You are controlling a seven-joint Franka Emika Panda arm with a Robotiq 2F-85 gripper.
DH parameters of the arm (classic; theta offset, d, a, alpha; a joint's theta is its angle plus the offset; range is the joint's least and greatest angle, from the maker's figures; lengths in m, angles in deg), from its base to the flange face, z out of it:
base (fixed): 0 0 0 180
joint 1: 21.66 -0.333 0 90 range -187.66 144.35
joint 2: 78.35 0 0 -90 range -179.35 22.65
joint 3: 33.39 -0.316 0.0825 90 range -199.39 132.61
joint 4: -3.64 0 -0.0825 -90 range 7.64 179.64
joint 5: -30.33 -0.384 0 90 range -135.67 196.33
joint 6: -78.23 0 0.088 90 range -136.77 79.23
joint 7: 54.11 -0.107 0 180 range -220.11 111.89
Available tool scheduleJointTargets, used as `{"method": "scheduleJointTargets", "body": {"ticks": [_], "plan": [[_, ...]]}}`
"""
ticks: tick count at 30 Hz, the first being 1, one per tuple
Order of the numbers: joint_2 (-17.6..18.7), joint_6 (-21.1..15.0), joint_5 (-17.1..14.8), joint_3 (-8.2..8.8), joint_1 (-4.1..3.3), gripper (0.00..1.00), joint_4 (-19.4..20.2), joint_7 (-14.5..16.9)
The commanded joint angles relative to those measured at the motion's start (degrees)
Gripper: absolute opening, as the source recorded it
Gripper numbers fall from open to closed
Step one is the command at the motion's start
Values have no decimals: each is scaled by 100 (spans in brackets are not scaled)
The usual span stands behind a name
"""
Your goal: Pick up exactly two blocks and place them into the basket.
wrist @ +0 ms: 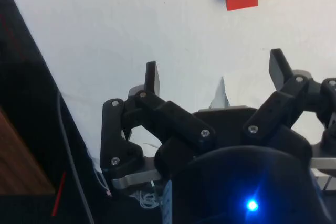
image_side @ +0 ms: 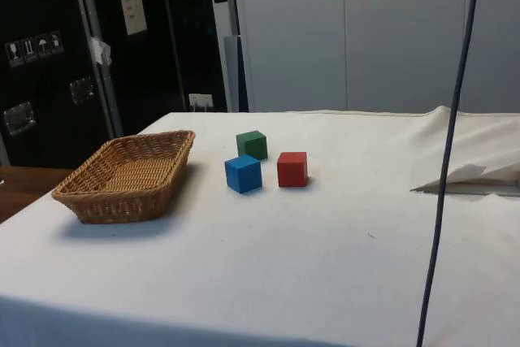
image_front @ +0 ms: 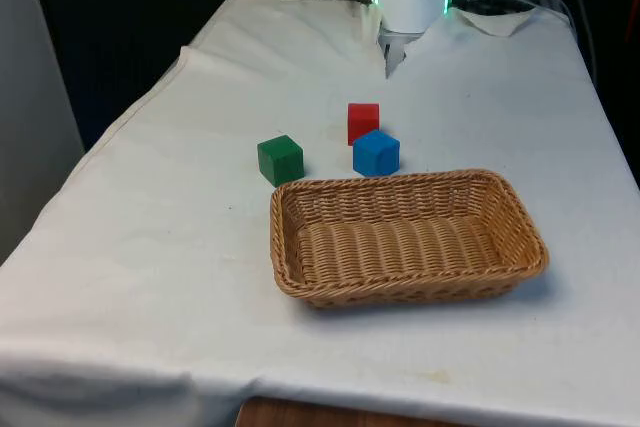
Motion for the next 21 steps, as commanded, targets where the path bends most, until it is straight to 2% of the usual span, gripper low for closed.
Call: {"method": "scheduleJointTargets", "body": {"ticks": [1, 2, 3, 4, 11, 12, 13, 21], "plan": [[-126, -132, 86, -6, -11, 100, 166, -40], [-166, -166, 103, -6, -17, 100, 223, -46], [-46, -40, 17, 0, 0, 100, 86, 0], [-195, -206, 115, -11, -17, 100, 281, -52], [-493, -699, 195, -46, -6, 100, 865, -80], [-424, -607, 126, -40, 0, 100, 796, -17], [-533, -768, 206, -52, -6, 100, 940, -80], [-911, -1381, 281, -69, 6, 100, 1690, -92]]}}
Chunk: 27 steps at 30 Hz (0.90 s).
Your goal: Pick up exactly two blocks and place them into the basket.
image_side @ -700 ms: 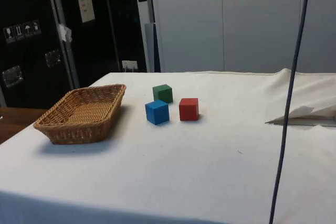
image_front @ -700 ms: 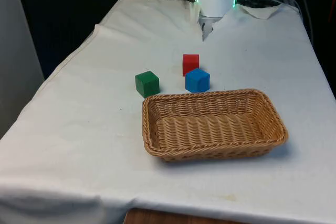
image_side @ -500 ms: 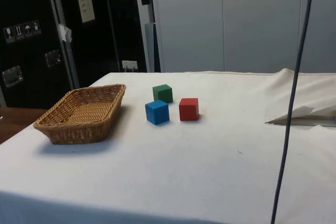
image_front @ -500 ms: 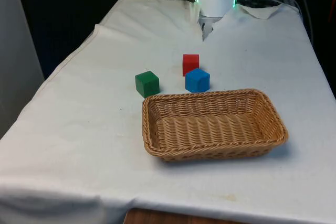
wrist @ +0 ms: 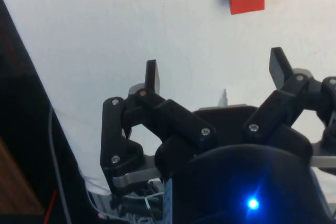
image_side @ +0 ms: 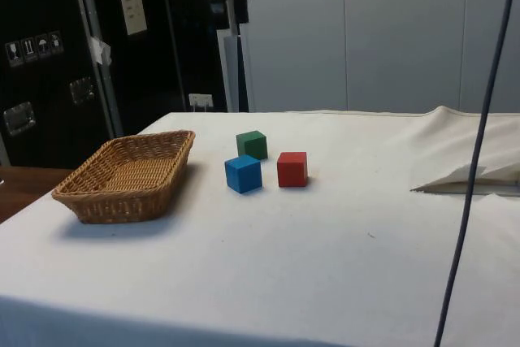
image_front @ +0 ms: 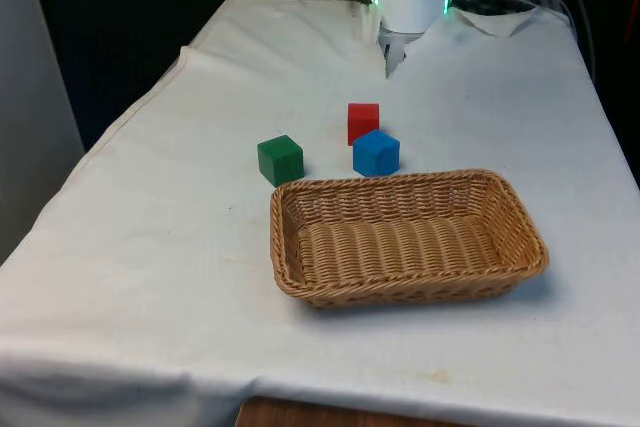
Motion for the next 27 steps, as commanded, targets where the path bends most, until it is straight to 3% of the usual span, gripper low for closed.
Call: {"method": "scheduleJointTargets", "body": {"ticks": [1, 8, 10, 11, 16, 19, 23, 27], "plan": [[-40, -74, 6, 0, 0, 100, 86, 0], [-327, -682, 143, 17, 29, 100, 773, 40], [-350, -802, 149, 57, 52, 100, 905, 103], [-321, -705, 97, 40, 29, 100, 837, 86], [-292, -1140, 92, 252, 80, 100, 1180, 327], [-275, -1169, 97, 315, 63, 100, 1232, 355], [-115, -1507, 6, 476, 74, 100, 1369, 498], [-46, -1679, -34, 527, 74, 100, 1467, 539]]}}
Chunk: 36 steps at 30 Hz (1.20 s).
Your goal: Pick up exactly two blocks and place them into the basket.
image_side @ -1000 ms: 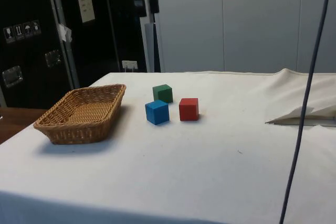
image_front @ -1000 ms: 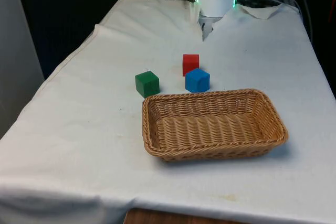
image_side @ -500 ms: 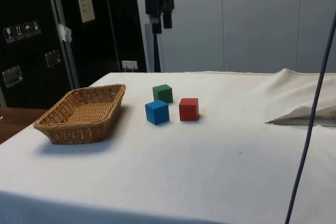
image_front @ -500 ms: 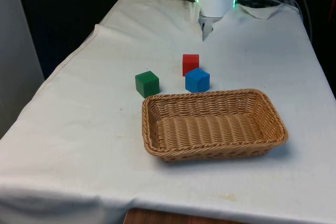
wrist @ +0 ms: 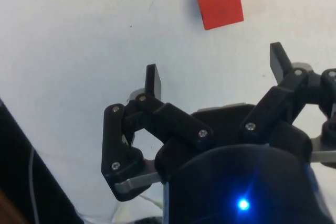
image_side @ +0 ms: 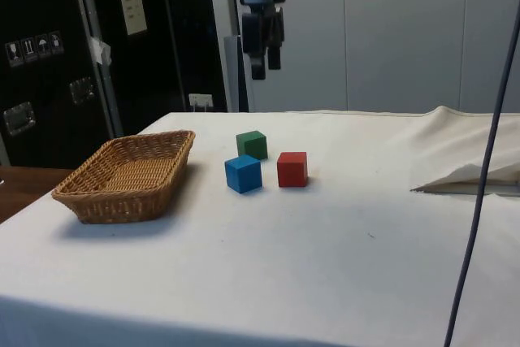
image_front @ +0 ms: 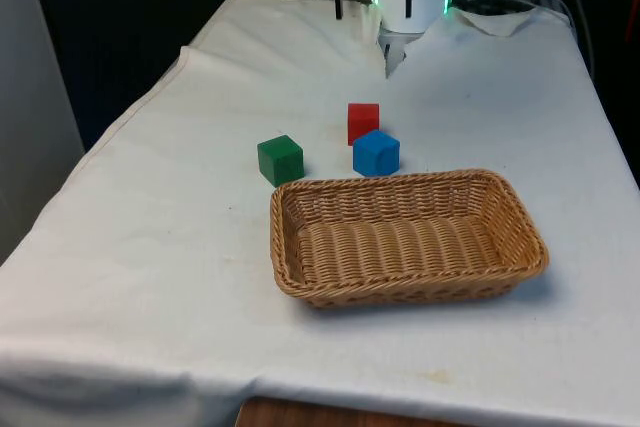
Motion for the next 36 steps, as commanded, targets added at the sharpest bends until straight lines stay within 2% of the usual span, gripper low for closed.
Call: {"method": "scheduleJointTargets", "body": {"ticks": [1, 6, 7, 9, 15, 16, 18, 23, 24, 25, 27, 30, 33, 34, 36], "plan": [[11, -201, -74, 6, -11, 100, 120, 34], [74, -544, -132, -23, -23, 100, 355, 23], [74, -413, -80, -11, -6, 100, 281, 23], [97, -756, -155, -52, -17, 100, 504, 17], [166, -1255, -189, -103, -17, 100, 837, 34], [149, -1152, -132, -97, -6, 100, 808, 17], [206, -1381, -201, -103, -23, 100, 888, 52], [355, -1633, -332, 6, 17, 100, 951, 327], [424, -1621, -223, 40, 17, 100, 922, 269], [453, -1707, -430, 52, 11, 100, 945, 476], [579, -1799, -539, 86, 11, 100, 940, 619], [819, -1954, -722, 86, 17, 100, 922, 842], [985, -2068, -814, 69, 23, 100, 922, 940], [1020, -2045, -716, 103, 17, 100, 905, 871], [1089, -2149, -865, 52, 23, 100, 928, 985]]}}
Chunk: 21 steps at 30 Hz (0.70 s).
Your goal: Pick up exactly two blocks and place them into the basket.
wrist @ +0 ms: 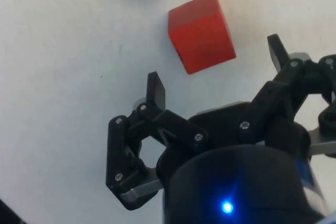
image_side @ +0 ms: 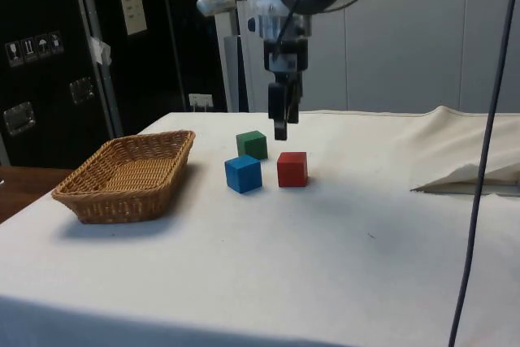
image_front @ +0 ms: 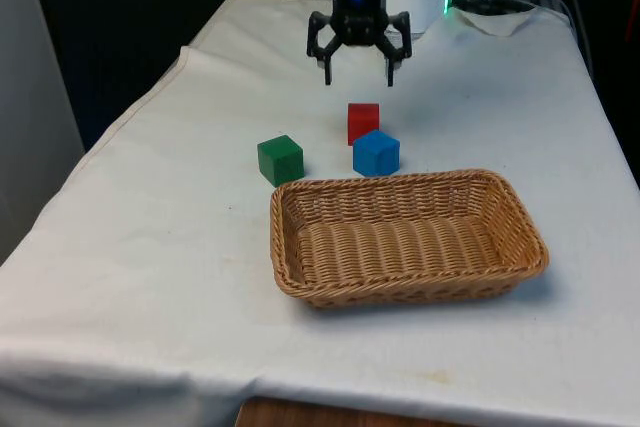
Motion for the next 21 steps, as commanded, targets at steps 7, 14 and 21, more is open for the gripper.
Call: {"method": "scheduleJointTargets", "body": {"ticks": [7, 14, 21], "plan": [[418, -309, -384, -160, 34, 100, 17, 223], [751, -539, -493, -246, 46, 100, -11, 252], [1043, -808, -516, -315, 57, 100, -40, 235]]}}
